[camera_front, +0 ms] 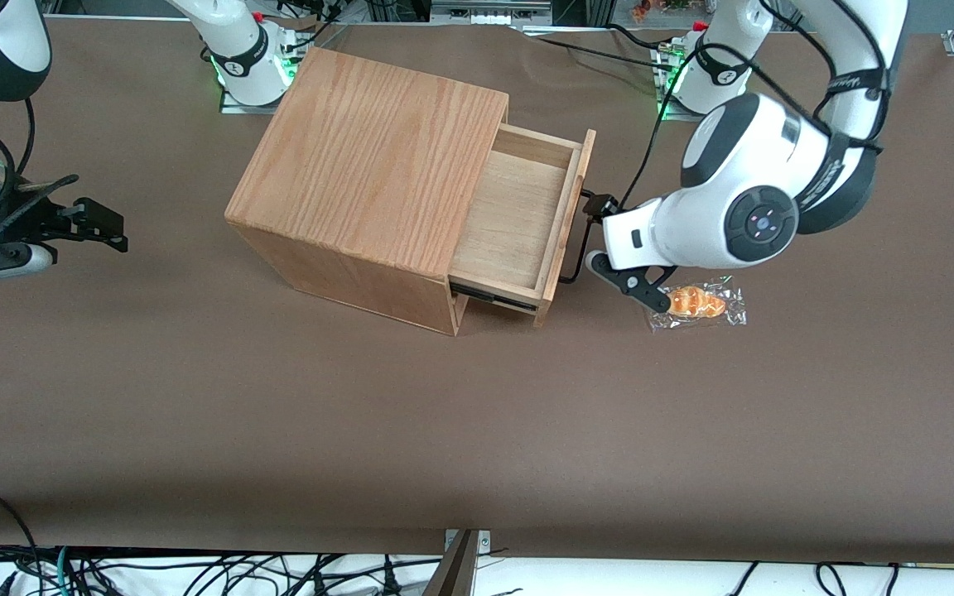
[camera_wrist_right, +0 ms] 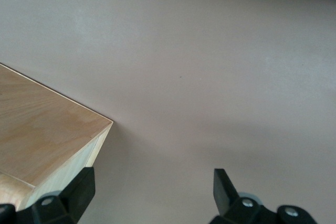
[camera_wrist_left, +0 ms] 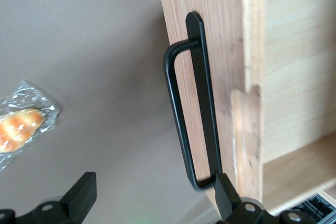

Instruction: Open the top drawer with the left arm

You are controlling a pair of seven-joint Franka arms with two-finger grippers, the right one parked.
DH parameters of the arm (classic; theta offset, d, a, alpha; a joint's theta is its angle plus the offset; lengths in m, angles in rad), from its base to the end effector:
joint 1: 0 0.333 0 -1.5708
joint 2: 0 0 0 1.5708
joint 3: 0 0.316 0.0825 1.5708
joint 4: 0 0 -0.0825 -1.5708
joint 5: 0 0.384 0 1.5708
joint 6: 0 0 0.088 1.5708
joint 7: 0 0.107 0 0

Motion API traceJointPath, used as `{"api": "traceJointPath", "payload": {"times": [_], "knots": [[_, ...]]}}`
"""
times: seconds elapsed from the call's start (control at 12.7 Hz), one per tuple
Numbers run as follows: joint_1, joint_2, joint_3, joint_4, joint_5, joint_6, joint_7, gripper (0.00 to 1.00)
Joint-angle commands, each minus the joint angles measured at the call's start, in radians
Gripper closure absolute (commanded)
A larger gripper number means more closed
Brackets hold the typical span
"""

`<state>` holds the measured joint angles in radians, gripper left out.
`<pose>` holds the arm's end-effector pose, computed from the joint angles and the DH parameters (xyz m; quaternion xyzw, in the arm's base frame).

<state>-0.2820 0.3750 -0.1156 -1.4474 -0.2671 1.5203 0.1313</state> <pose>0.5809 -0.2645 0.4592 0.9466 -0.2419 -0.1668 0.1328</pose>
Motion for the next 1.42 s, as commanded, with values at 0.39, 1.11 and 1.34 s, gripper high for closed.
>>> {"api": "traceJointPath", "payload": {"times": [0.39,1.11,1.34], "knots": [[0.25,-0.157,0.007,0.002,0.127,-0.064,0.022,0.0],[0.273,-0.401,0.01,-0.264,0.313,0.156,-0.146,0.0],[0.294,-0.438,0.007,-0.311,0.261,0.17,-0.246,0.0]]}}
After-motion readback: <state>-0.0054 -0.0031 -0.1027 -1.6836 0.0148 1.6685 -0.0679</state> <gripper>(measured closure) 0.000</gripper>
